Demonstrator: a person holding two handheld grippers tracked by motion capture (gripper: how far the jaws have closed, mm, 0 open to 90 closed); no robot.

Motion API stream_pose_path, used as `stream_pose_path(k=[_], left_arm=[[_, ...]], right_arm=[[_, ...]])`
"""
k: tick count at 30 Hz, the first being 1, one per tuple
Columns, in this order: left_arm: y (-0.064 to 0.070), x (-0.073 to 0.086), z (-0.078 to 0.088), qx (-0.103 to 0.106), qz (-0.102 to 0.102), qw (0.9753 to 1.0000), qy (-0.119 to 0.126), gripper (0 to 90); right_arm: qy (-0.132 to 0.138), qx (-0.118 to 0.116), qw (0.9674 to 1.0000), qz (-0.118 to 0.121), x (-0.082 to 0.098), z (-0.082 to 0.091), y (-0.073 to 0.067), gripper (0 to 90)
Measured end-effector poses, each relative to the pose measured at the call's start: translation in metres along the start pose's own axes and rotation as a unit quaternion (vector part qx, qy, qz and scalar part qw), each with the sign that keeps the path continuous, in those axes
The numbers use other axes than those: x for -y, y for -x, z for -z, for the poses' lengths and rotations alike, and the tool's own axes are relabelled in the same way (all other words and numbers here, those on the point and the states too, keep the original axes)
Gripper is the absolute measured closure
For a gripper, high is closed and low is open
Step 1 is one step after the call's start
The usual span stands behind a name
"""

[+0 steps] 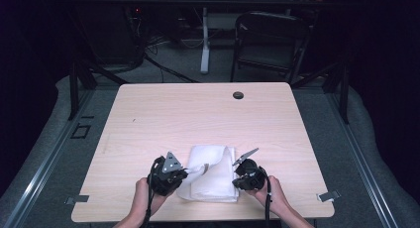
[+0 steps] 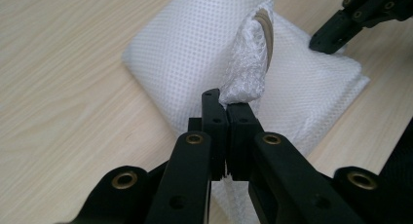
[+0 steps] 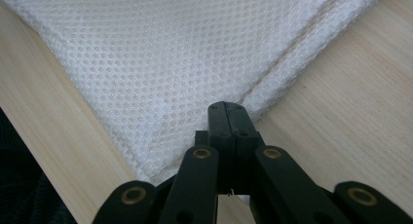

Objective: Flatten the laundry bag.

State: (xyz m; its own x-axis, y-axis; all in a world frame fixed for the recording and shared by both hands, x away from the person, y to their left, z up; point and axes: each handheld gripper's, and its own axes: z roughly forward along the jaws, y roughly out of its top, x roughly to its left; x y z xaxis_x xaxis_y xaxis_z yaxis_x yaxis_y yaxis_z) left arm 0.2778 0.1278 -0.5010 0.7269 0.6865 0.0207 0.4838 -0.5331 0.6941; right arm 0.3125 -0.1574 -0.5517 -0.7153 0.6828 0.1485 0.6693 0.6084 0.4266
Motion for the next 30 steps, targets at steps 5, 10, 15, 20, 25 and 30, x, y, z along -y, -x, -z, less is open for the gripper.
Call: stream_pose_path(k=[5,10,15,20,25,30], left_arm=[[-0.012,0.008,0.005,-0.019,0.014,0.9997,-0.007,88.7],[-0.021,0.016,0.011,-0.037,0.023,0.9989,-0.014,88.7],[-0.031,0.023,0.015,-0.04,0.031,0.9982,-0.032,88.7],[-0.037,0.029,0.015,-0.04,0.037,0.9972,-0.052,88.7],[-0.041,0.034,0.014,-0.045,0.044,0.996,-0.064,88.6],[-0.045,0.038,0.014,-0.044,0.051,0.9947,-0.077,88.6]], right_arm=[[0.006,-0.002,1.0,-0.002,0.001,0.0,0.0,90.0],[0.007,-0.003,1.0,-0.003,0.001,0.0,0.0,90.0],[0.008,-0.008,0.9999,-0.006,0.001,0.0,0.001,90.0],[0.009,-0.008,0.9999,0.0,0.002,0.0,0.002,90.0],[0.009,-0.009,0.9999,0.0,0.002,0.0,0.001,90.0],[0.01,-0.009,0.9999,-0.001,0.002,0.0,0.001,90.0]])
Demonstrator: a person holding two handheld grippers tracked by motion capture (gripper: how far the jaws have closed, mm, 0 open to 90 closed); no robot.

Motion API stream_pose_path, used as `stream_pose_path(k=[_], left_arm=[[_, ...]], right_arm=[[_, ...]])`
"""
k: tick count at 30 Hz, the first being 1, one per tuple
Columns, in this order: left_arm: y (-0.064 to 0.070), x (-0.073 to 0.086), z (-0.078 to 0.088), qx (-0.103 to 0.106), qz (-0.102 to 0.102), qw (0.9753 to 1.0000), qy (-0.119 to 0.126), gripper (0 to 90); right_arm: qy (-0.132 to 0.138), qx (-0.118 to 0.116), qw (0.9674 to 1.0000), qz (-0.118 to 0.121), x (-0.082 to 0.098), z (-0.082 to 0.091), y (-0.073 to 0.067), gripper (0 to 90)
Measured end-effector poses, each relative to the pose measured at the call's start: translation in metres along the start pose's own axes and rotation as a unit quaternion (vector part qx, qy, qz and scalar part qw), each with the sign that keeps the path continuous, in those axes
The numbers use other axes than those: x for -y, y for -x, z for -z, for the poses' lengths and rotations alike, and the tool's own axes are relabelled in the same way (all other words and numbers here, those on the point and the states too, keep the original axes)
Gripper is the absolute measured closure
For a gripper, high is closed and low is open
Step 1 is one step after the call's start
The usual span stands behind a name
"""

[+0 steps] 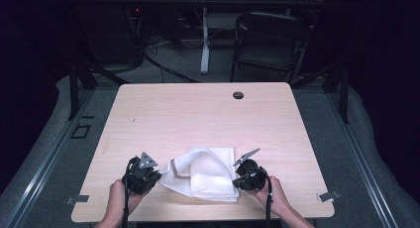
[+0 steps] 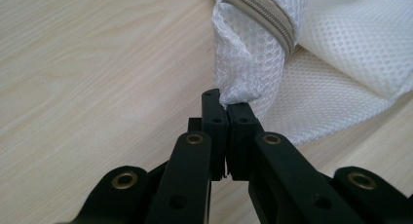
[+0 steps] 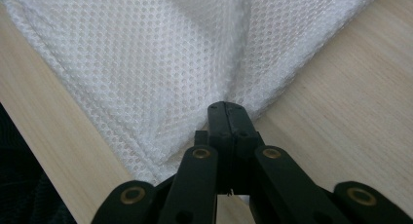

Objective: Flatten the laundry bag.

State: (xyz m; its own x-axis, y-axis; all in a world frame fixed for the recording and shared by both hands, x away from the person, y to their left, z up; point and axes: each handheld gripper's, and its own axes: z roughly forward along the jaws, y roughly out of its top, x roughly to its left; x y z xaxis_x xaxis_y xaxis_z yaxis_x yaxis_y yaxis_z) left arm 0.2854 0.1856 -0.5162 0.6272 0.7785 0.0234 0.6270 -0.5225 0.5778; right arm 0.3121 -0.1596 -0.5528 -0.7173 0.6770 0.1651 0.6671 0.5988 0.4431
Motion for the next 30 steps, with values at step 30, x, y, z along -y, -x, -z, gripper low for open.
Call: stream_pose_path(k=[30], left_arm=[[-0.0052,0.0085,-0.0069,0.045,0.019,0.9977,-0.047,86.7]], right_arm=[[-0.022,0.031,0.9993,0.006,0.0014,0.0008,-0.0001,90.0]])
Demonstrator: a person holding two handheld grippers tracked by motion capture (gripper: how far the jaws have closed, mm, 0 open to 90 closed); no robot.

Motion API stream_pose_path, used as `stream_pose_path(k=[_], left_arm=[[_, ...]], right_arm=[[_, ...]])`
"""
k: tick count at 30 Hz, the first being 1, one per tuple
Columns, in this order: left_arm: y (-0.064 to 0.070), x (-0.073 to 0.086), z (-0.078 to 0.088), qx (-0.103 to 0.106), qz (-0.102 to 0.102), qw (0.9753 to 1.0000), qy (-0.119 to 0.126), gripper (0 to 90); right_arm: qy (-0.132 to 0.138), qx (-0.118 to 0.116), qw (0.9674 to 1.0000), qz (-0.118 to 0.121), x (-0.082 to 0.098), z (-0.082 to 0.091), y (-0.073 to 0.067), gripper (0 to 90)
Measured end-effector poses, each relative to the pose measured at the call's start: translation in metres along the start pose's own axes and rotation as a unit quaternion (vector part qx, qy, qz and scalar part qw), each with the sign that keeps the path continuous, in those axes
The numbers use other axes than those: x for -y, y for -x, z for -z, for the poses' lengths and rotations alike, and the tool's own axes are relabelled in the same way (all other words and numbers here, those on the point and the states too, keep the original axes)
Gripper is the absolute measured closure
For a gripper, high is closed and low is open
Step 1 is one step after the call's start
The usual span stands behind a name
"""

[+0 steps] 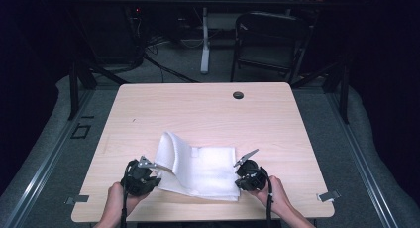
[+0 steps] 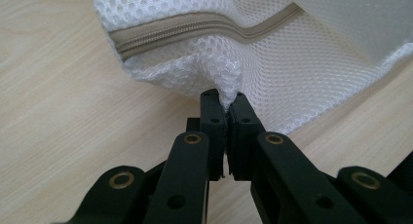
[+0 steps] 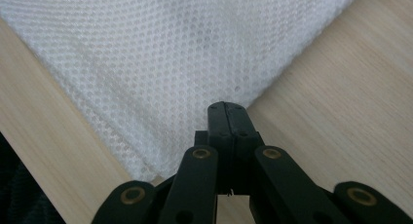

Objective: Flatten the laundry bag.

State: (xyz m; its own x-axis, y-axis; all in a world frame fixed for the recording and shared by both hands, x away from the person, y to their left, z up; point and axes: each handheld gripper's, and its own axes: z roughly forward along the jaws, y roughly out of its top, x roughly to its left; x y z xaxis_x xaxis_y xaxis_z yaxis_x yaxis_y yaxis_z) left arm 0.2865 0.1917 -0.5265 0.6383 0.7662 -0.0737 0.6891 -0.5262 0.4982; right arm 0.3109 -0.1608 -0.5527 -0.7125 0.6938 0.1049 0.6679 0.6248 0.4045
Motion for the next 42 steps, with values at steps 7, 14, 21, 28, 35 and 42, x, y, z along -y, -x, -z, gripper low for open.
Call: stream_pose_path(k=[7,14,21,28,35,42], left_arm=[[0.002,0.0,0.0,0.004,-0.007,1.0,-0.001,86.5],[0.004,-0.001,-0.002,0.019,-0.005,0.9998,-0.002,86.6],[0.008,-0.004,-0.004,0.038,-0.017,0.9991,-0.005,81.9],[0.0,0.001,0.001,0.055,-0.006,0.9984,-0.015,55.7],[-0.009,0.009,0.01,0.057,0.013,0.9983,-0.008,26.9],[-0.013,0.005,0.022,0.037,0.023,0.9986,0.031,15.9]], right_arm=[[0.034,0.023,0.9992,-0.006,0.002,0.011,0.008,90.0],[0.061,0.0,0.998,0.018,-0.009,0.014,-0.01,90.0],[0.004,-0.003,0.9995,0.031,-0.006,-0.004,-0.01,90.0],[0.001,-0.014,0.9997,0.019,-0.001,-0.003,-0.003,90.0],[-0.015,-0.005,0.9998,0.015,0.003,0.003,0.004,90.0],[-0.016,0.009,0.9996,0.023,0.01,0.008,0.016,87.7]])
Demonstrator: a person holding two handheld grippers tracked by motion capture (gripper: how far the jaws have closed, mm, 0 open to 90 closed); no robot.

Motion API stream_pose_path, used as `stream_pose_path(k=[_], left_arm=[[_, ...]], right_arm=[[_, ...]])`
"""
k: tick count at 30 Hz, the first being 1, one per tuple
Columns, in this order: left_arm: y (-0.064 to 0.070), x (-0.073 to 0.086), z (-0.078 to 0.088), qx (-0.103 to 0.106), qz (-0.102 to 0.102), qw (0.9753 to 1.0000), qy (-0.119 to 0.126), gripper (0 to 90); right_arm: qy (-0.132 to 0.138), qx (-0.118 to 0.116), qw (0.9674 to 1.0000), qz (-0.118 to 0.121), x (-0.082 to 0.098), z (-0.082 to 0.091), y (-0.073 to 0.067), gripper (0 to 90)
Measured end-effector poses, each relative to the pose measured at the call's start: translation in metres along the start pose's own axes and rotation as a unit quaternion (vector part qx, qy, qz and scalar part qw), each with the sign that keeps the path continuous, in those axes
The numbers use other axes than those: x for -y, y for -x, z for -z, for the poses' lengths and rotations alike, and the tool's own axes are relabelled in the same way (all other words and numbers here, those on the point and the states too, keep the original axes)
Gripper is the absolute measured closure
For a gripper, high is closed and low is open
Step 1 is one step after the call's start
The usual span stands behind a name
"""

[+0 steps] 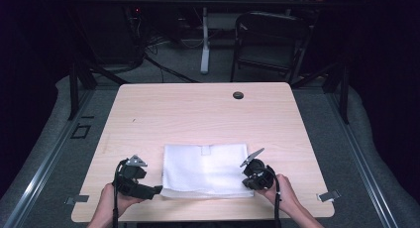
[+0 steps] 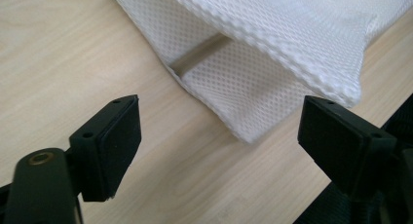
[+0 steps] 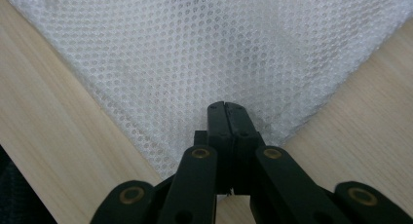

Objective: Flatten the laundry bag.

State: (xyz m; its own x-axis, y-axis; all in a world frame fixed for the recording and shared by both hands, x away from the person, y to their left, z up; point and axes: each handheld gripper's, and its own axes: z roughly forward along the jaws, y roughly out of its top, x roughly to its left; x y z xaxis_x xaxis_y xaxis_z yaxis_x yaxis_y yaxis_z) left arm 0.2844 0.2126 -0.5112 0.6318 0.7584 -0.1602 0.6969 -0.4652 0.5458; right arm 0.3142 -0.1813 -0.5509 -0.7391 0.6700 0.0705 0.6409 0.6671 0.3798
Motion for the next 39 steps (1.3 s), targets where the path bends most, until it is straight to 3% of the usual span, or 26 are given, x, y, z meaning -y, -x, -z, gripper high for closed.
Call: stream_pose_path(k=[4,5,6,7,11,15,17,20,29,30,36,39], left_arm=[[0.0,-0.004,0.004,-0.005,0.002,0.9997,0.024,15.1],[0.0,-0.006,0.006,-0.007,0.002,0.9995,0.03,15.1],[0.0,-0.008,0.007,-0.005,0.001,0.9992,0.04,13.7],[0.0,-0.01,0.008,-0.006,0.0,0.9989,0.046,13.7],[0.006,-0.024,0.004,-0.006,-0.018,0.9978,0.063,11.2],[0.013,-0.031,-0.003,0.006,-0.033,0.9976,0.061,10.7],[0.017,-0.035,-0.009,0.012,-0.042,0.9973,0.058,10.2],[0.025,-0.042,-0.019,0.019,-0.054,0.9964,0.062,9.8],[0.035,-0.051,-0.038,0.026,-0.069,0.9964,0.042,7.1],[0.036,-0.052,-0.042,0.028,-0.075,0.9961,0.037,7.4],[0.043,-0.051,-0.049,0.036,-0.093,0.9947,0.024,9.1],[0.046,-0.05,-0.052,0.04,-0.1,0.994,0.018,10.1]], right_arm=[[0.019,-0.001,0.9997,0.017,0.0,0.007,0.001,73.6],[0.019,-0.001,0.9997,0.017,0.0,0.007,0.001,73.6],[0.045,-0.006,0.9986,0.028,-0.001,0.013,-0.001,66.2],[0.048,-0.005,0.9985,0.028,-0.002,0.015,-0.002,62.4],[0.062,-0.008,0.9966,0.054,-0.004,0.021,-0.008,49.3],[0.061,-0.019,0.9954,0.071,-0.006,0.02,-0.013,48.8],[0.063,-0.021,0.9949,0.076,-0.007,0.017,-0.017,50.8],[0.039,-0.034,0.9944,0.092,-0.01,0.007,-0.024,53.8],[0.019,-0.026,0.9946,0.099,-0.011,-0.004,-0.03,61.1],[0.011,-0.026,0.9946,0.1,-0.011,-0.006,-0.031,68.0],[0.007,-0.02,0.9946,0.101,-0.01,-0.008,-0.034,87.5],[0.007,-0.018,0.9951,0.097,-0.01,-0.008,-0.034,89.5]])
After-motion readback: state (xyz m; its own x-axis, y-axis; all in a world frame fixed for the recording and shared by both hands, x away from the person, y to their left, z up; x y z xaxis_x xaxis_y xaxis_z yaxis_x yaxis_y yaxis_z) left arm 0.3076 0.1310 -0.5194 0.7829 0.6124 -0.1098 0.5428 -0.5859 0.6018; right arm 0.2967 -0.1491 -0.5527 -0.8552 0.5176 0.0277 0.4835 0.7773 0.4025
